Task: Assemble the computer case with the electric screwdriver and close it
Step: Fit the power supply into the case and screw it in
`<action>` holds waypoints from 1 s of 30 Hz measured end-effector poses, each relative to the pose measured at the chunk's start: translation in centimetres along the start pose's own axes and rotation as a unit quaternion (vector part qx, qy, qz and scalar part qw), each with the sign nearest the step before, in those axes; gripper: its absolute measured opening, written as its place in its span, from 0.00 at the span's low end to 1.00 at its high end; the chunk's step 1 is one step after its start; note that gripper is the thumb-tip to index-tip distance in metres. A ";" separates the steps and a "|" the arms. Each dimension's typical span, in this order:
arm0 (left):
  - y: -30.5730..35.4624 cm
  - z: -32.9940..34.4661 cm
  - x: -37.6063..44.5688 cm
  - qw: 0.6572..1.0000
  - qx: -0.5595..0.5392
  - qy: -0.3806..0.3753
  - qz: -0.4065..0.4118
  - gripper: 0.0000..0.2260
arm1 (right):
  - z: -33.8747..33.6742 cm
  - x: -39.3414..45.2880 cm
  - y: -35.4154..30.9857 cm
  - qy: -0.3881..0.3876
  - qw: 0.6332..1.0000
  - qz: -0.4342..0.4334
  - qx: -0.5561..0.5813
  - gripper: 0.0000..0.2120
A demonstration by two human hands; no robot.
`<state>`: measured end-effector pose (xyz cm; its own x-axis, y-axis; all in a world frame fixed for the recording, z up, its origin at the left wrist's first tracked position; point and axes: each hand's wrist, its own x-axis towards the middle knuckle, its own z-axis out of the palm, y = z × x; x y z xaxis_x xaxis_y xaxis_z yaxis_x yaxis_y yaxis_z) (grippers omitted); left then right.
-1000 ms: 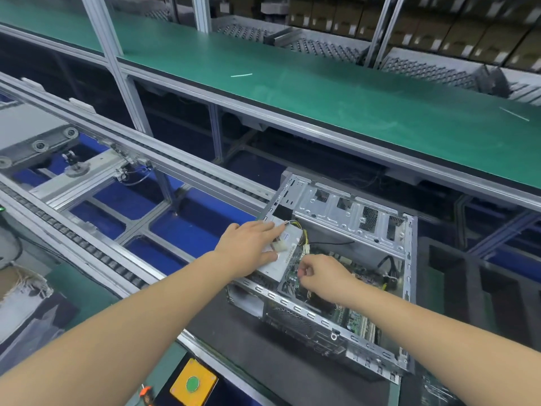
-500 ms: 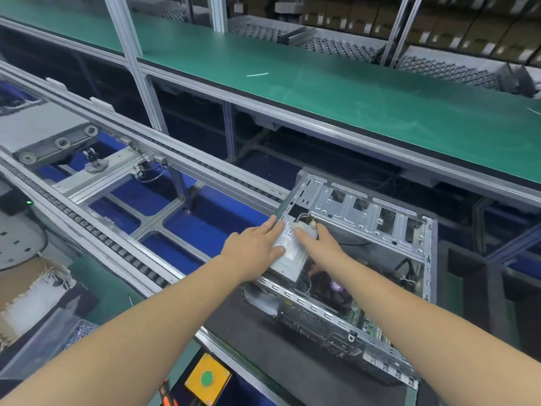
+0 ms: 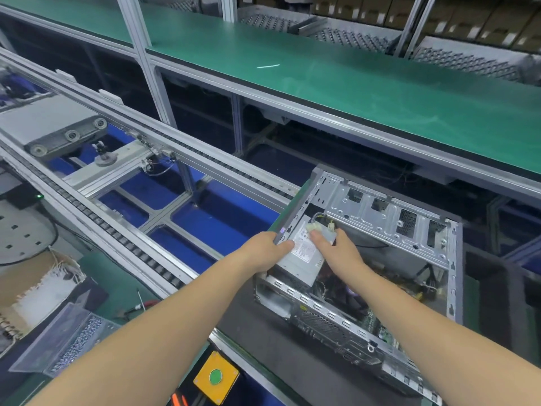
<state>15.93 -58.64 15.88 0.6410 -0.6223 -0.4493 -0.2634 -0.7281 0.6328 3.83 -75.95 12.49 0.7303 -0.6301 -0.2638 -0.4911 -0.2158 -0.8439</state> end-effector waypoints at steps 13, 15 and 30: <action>2.0 -0.3 -1.3 0.994 0.065 -0.069 -0.061 0.30 | 0.7 0.1 -0.3 -0.025 0.997 0.047 -0.052 0.44; 2.4 -0.3 -1.5 0.994 0.064 -0.058 -0.063 0.29 | 0.8 0.1 -0.6 -0.022 0.997 0.060 -0.051 0.47; 0.2 2.4 -1.8 0.997 -0.057 0.051 0.000 0.12 | 2.2 0.5 -1.0 -0.034 0.994 0.097 0.045 0.27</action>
<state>12.96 -58.38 15.31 0.7131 -0.5848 -0.3868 -0.1832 -0.6880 0.7022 5.70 -74.43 12.22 0.6577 -0.6002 -0.4551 -0.5838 -0.0244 -0.8115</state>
